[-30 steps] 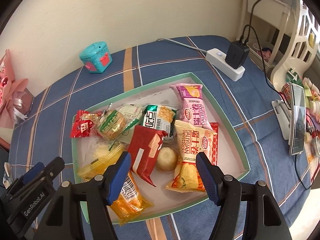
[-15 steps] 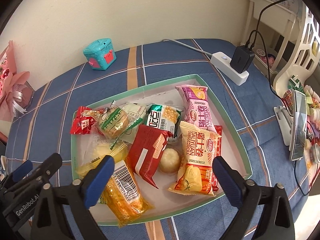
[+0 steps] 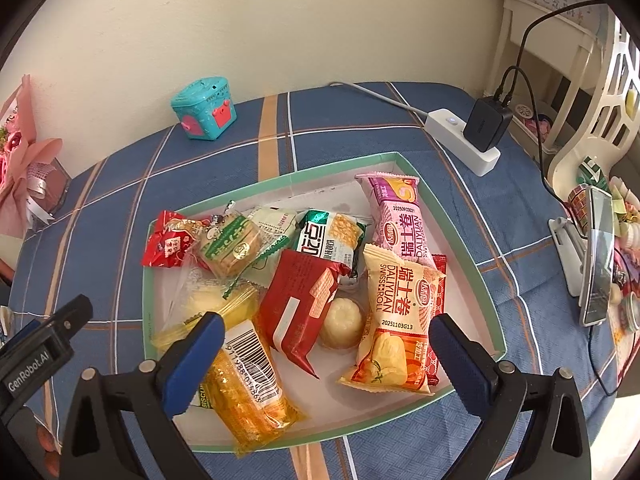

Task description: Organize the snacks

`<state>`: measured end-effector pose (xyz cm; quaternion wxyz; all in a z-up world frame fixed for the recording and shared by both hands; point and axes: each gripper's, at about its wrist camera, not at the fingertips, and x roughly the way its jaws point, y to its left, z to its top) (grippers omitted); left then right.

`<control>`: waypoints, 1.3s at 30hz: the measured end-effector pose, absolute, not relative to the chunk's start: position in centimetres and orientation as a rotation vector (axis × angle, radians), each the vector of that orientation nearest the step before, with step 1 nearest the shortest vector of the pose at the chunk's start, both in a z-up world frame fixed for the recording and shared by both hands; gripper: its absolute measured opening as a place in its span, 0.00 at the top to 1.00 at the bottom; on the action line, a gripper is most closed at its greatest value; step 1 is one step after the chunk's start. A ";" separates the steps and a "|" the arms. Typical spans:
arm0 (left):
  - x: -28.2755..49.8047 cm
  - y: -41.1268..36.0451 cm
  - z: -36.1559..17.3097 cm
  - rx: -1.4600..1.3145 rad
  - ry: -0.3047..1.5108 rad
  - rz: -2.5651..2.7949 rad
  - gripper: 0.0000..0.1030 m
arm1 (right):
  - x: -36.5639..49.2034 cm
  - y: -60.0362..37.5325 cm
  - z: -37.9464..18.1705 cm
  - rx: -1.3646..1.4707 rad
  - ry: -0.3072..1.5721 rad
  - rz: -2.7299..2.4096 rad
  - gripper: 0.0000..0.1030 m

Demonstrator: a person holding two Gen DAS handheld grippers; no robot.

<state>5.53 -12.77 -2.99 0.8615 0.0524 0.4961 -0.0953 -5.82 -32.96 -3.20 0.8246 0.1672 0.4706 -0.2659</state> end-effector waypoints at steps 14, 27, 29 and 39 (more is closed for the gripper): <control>4.6 -9.7 -4.2 0.174 1.140 -0.190 0.05 | -6.2 -30.9 -3.2 0.320 1.012 -0.539 0.00; 1.3 -6.3 -3.4 0.194 1.117 -0.201 0.05 | -9.2 -27.2 -3.0 0.344 0.997 -0.493 0.00; 0.8 -6.2 -3.3 0.198 1.112 -0.215 0.05 | -9.6 -26.8 -3.1 0.344 1.004 -0.492 0.00; -0.1 -6.0 -3.4 0.203 1.114 -0.239 0.05 | -9.9 -26.2 -3.0 0.324 1.005 -0.486 0.00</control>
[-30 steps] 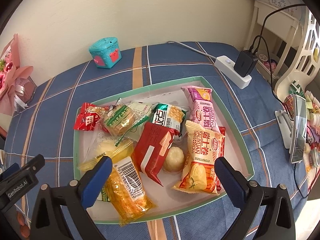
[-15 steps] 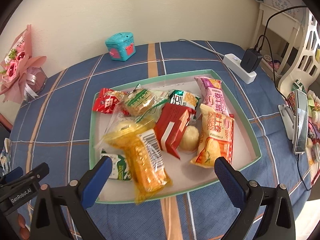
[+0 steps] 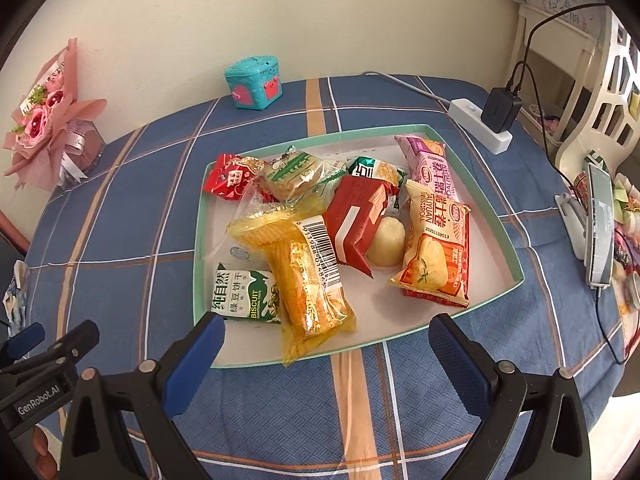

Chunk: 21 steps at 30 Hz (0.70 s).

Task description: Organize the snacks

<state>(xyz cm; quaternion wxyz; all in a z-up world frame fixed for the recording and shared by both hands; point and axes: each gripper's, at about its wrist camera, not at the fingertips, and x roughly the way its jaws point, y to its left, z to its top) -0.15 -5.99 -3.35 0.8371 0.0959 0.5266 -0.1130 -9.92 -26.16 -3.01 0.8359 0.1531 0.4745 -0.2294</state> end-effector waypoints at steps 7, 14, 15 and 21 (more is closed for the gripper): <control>0.1 -6.1 -3.6 0.205 1.116 -0.247 0.05 | -9.7 -26.2 -2.9 0.318 1.000 -0.480 0.00; 0.1 -6.4 -3.6 0.210 1.113 -0.252 0.05 | -9.5 -26.2 -3.0 0.313 1.009 -0.481 0.00; 0.1 -6.4 -3.6 0.210 1.113 -0.250 0.05 | -9.5 -26.2 -3.0 0.313 1.008 -0.481 0.00; 0.3 -6.3 -3.5 0.209 1.112 -0.244 0.05 | -9.5 -26.2 -3.0 0.313 1.010 -0.481 0.00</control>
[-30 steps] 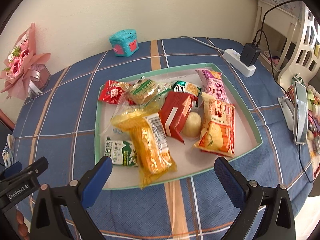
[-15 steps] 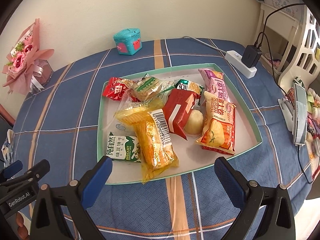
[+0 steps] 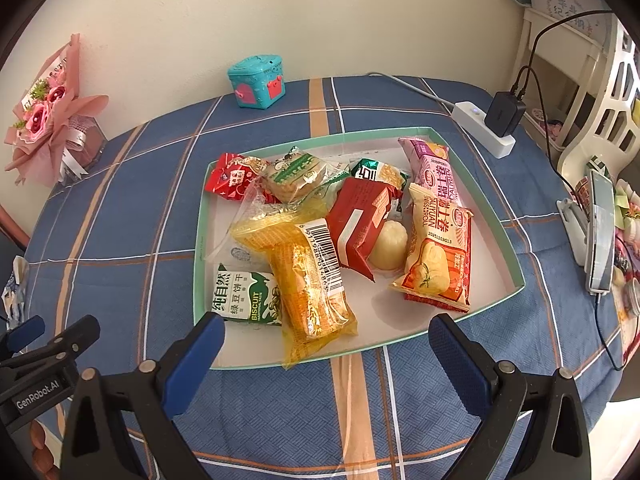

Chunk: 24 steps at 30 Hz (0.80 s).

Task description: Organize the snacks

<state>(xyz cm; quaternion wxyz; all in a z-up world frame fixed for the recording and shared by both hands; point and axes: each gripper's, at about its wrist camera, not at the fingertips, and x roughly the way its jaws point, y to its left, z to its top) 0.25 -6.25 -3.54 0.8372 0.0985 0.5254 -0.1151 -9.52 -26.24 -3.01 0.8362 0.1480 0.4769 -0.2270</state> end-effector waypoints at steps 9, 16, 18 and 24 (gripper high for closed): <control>0.3 -6.2 -3.6 0.208 1.111 -0.238 0.05 | -9.5 -26.1 -3.0 0.314 1.010 -0.484 0.00; 0.3 -6.3 -3.6 0.208 1.110 -0.236 0.05 | -9.5 -26.1 -3.2 0.308 1.016 -0.478 0.00; 0.3 -6.3 -3.6 0.208 1.110 -0.236 0.05 | -9.5 -26.2 -3.2 0.308 1.016 -0.478 0.00; 0.2 -6.3 -3.6 0.209 1.110 -0.235 0.05 | -9.4 -26.1 -3.2 0.309 1.016 -0.479 0.00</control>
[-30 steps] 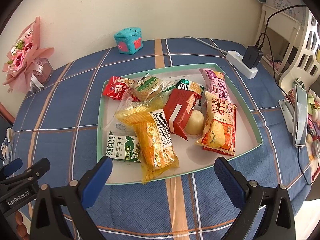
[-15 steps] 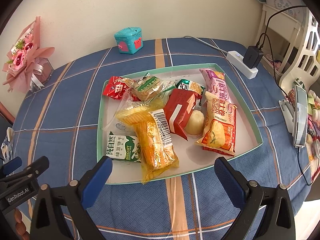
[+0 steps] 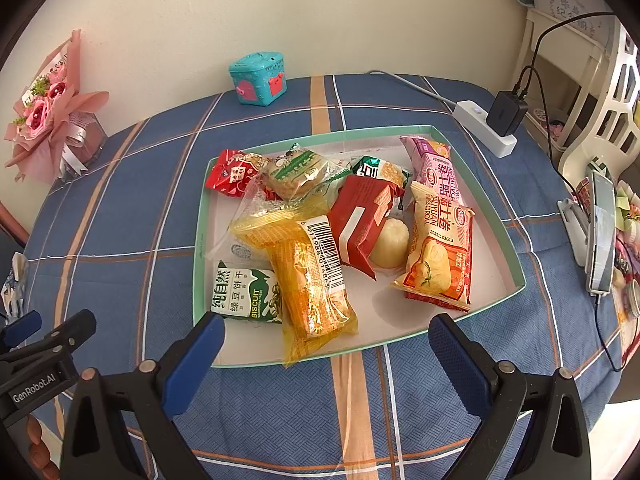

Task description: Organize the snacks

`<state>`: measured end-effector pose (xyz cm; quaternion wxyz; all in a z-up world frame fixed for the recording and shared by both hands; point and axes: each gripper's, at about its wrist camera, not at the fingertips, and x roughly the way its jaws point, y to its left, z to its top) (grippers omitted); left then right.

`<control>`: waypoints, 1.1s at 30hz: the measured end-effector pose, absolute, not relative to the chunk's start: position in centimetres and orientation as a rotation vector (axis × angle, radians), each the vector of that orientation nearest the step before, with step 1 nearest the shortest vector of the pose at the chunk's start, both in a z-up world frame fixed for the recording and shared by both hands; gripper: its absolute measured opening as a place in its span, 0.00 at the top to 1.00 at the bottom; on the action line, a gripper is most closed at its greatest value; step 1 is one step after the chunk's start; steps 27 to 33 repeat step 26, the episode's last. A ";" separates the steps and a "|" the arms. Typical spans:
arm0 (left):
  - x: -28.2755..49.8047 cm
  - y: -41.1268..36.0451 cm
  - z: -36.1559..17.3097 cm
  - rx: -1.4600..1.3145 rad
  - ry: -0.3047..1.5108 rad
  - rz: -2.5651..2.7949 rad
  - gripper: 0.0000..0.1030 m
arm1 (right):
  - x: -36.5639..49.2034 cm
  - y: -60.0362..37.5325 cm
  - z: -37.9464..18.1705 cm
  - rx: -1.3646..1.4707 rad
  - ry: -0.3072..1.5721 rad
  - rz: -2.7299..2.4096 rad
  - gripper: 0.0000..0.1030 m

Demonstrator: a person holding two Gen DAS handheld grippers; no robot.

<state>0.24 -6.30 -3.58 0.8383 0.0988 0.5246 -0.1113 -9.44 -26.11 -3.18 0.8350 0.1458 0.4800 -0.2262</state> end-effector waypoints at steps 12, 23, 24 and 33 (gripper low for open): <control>0.4 -6.1 -3.6 0.206 1.116 -0.245 0.05 | -9.4 -26.2 -3.4 0.301 1.027 -0.470 0.00; 0.1 -6.2 -3.2 0.197 1.082 -0.223 0.05 | -9.5 -26.6 -3.6 0.303 1.032 -0.471 0.00; 0.0 -6.1 -2.9 0.197 1.069 -0.223 0.05 | -9.5 -26.7 -3.6 0.303 1.033 -0.471 0.00; 0.1 -6.3 -2.9 0.197 1.066 -0.220 0.05 | -9.5 -26.8 -3.6 0.303 1.033 -0.470 0.00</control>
